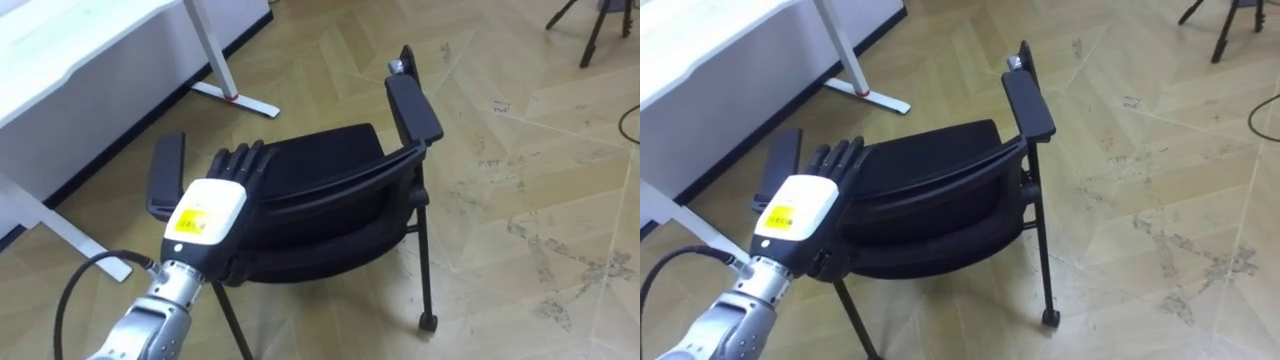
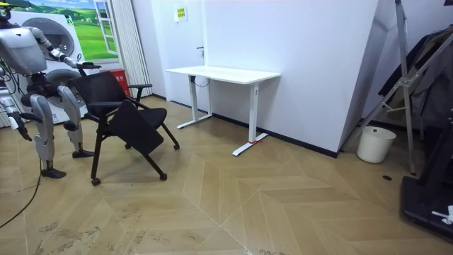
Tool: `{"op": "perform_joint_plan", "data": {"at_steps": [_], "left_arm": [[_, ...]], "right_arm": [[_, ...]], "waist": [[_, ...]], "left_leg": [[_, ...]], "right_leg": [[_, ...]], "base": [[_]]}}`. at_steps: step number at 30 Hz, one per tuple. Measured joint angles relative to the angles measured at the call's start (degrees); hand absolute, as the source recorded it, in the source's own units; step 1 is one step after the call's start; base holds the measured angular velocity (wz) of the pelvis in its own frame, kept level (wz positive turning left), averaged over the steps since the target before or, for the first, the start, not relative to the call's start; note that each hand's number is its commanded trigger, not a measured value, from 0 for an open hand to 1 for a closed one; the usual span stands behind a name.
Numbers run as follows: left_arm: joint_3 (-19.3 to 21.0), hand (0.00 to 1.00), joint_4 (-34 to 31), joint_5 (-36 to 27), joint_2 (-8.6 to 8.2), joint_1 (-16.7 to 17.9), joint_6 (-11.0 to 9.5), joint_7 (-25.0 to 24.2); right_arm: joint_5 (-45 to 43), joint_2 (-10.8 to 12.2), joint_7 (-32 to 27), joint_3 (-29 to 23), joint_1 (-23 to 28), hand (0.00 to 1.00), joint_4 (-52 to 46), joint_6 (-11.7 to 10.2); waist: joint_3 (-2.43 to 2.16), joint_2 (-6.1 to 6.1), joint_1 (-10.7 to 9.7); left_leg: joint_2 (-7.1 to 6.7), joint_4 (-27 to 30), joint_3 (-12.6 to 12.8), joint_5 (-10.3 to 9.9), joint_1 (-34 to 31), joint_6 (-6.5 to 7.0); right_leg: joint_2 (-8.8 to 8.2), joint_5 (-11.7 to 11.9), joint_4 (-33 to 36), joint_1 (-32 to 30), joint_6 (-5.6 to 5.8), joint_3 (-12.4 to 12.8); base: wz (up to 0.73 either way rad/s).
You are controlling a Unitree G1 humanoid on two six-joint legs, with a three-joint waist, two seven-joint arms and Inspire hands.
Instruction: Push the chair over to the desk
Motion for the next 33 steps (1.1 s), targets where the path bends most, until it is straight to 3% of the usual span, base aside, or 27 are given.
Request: {"op": "perform_joint_plan", "data": {"at_steps": [5, 14, 24, 33], "left_arm": [[0.0, 0.0, 3.8, -1.6, -0.79, -2.6, 0.4, 0.0], [0.0, 0.0, 6.3, -6.1, -0.64, -2.7, 1.1, 0.0], [0.0, 0.0, 7.4, -6.7, -0.42, -3.2, 1.1, 0.0], [0.0, 0.0, 8.5, -9.0, -0.37, -3.7, 1.1, 0.0]], "right_arm": [[-0.1, 0.0, 0.0, 0.0, 0.3, 0.0, 0.0, 0.1], [-0.1, 0.1, 0.0, 0.0, 0.2, 0.0, 0.1, 0.2], [0.0, 0.1, -1.2, 0.0, 0.3, 0.0, 0.0, 0.2], [-0.1, 0.1, -2.1, -0.5, 0.3, 0.0, 0.0, 0.2]], "waist": [[0.05, -0.09, -0.1], [0.4, -0.66, -0.7], [-0.25, -1.05, -0.9], [-0.33, -0.95, -1.1]], "left_leg": [[0.03, 0.0, 0.2, 0.0, 0.1, 0.0], [0.06, 0.0, 0.4, 0.0, -0.2, 0.0], [0.09, 0.0, 0.5, 0.0, -0.2, 0.0], [0.1, 0.0, 0.5, 0.0, -0.1, 0.0]], "right_leg": [[0.03, 0.0, -0.1, 0.0, 0.0, 0.0], [0.02, 0.0, 0.0, -0.5, 0.0, 0.1], [0.03, 0.1, 0.2, -0.6, -0.05, 0.1], [0.05, 0.1, 0.2, -0.6, -0.04, 0.2]], "base": [[-0.01], [0.0], [0.0], [0.0]]}}
